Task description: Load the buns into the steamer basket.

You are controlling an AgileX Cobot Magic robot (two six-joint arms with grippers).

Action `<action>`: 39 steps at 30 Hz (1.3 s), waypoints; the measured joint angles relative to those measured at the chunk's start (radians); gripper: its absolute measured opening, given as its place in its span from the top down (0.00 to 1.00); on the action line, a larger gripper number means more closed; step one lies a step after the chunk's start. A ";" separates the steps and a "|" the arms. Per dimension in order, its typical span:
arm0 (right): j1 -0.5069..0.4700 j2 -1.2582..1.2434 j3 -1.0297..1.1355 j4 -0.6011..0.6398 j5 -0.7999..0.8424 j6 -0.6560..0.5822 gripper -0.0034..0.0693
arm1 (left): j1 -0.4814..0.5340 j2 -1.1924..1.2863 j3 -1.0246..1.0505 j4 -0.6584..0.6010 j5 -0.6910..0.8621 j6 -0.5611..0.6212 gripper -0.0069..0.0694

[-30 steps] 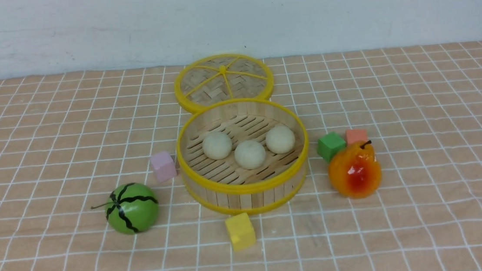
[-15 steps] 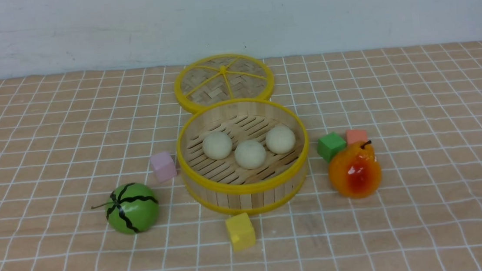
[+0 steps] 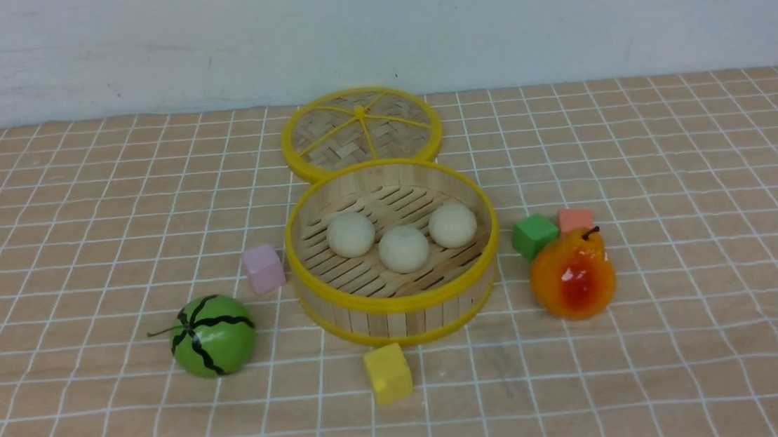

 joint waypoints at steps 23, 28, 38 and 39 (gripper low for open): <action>-0.359 -0.169 0.579 0.020 -0.240 0.111 0.94 | 0.000 0.000 0.000 0.000 -0.001 0.000 0.64; -0.360 -0.169 0.580 0.022 -0.248 0.110 0.93 | 0.000 0.000 0.000 0.000 -0.001 0.000 0.64; -0.360 -0.169 0.581 0.022 -0.251 0.110 0.91 | 0.000 0.000 0.000 0.000 -0.001 0.000 0.62; -0.360 -0.169 0.581 0.022 -0.251 0.110 0.91 | 0.000 0.000 0.000 0.000 -0.001 0.000 0.62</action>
